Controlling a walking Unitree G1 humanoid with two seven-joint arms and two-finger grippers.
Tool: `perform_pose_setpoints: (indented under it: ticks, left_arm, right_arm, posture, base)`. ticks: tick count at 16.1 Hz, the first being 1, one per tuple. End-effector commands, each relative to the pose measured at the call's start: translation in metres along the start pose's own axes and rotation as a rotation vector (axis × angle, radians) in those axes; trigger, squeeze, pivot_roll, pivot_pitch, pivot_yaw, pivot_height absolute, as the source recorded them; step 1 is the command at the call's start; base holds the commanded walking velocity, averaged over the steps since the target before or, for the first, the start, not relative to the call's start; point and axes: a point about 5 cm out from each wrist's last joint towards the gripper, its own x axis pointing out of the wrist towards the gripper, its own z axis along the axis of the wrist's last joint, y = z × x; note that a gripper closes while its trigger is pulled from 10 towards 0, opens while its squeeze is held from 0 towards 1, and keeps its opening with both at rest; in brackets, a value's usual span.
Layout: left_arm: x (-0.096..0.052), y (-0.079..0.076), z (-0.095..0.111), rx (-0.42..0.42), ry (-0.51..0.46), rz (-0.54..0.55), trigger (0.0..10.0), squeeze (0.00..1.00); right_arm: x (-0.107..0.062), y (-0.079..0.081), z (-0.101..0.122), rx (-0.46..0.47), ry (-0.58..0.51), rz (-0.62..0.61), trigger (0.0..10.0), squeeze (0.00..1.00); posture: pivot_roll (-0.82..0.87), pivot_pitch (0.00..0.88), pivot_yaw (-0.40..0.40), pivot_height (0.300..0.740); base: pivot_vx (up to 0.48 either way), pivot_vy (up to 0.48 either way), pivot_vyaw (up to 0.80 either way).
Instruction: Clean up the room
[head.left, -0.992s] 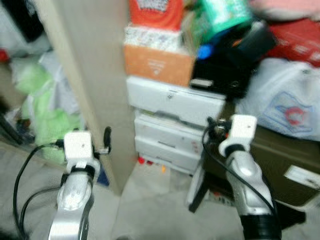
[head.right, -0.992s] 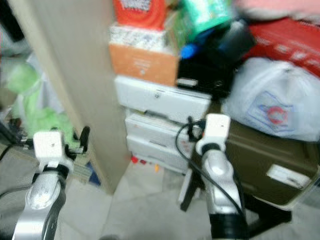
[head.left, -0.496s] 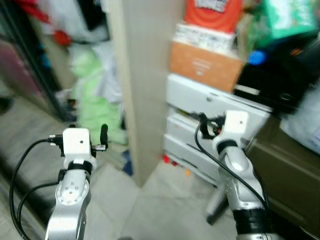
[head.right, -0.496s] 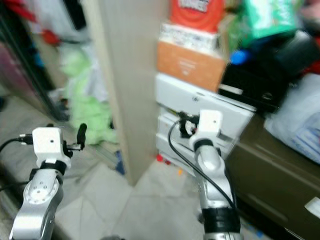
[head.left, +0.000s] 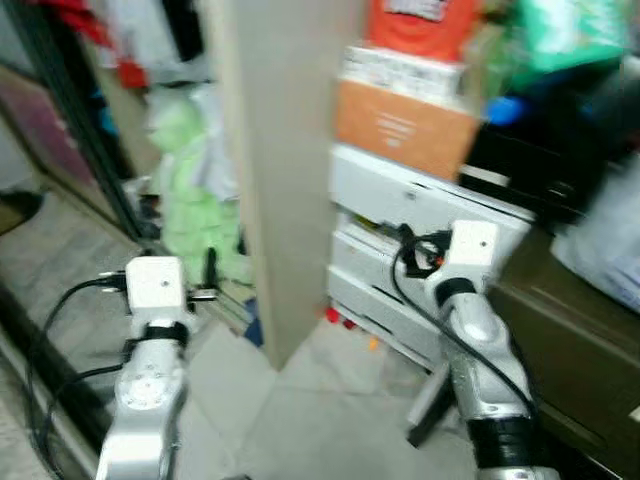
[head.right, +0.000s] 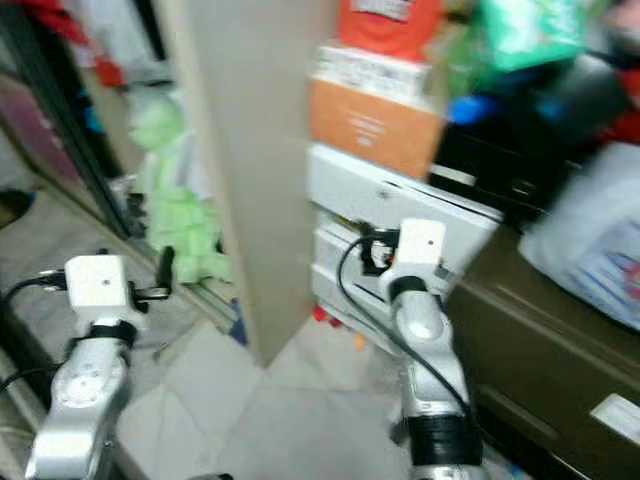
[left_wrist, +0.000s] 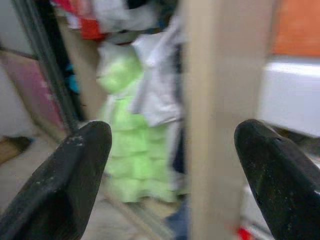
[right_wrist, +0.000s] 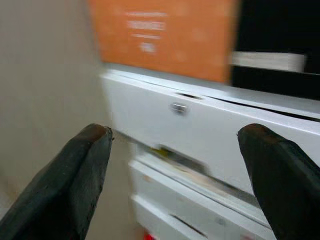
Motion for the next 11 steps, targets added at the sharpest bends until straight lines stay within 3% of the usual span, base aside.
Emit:
perform_pose_setpoints:
  ticks: [1, 4, 5, 11]
  left_arm:
    - [0.0, 0.006, 0.0, 0.027, 0.0, 0.016, 10.0, 0.0]
    - [0.0, 0.007, -0.001, 0.023, 0.004, 0.023, 10.0, 0.0]
    - [0.0, 0.008, 0.0, 0.003, -0.011, 0.054, 10.0, 0.0]
    - [0.003, 0.012, 0.002, 0.014, -0.022, 0.087, 10.0, 0.0]
  right_arm:
    - [0.001, 0.002, 0.001, 0.008, -0.004, 0.006, 10.0, 0.0]
    - [-0.001, 0.004, -0.001, 0.008, 0.003, 0.009, 10.0, 0.0]
    - [-0.001, 0.005, -0.001, -0.003, 0.0, 0.021, 10.0, 0.0]
    - [0.0, 0.015, 0.001, -0.012, -0.018, 0.071, 10.0, 0.0]
  posture:
    - [-0.05, 0.017, -0.011, 0.74]
    - [-0.05, 0.015, -0.011, 0.74]
    - [-0.05, 0.01, -0.015, 0.74]
    - [-0.05, 0.025, -0.012, 0.74]
  base:
    - [0.0, -0.458, 0.0]
    - [0.0, -0.463, 0.0]
    - [0.0, 0.0, 0.0]
    - [0.0, 0.0, 0.79]
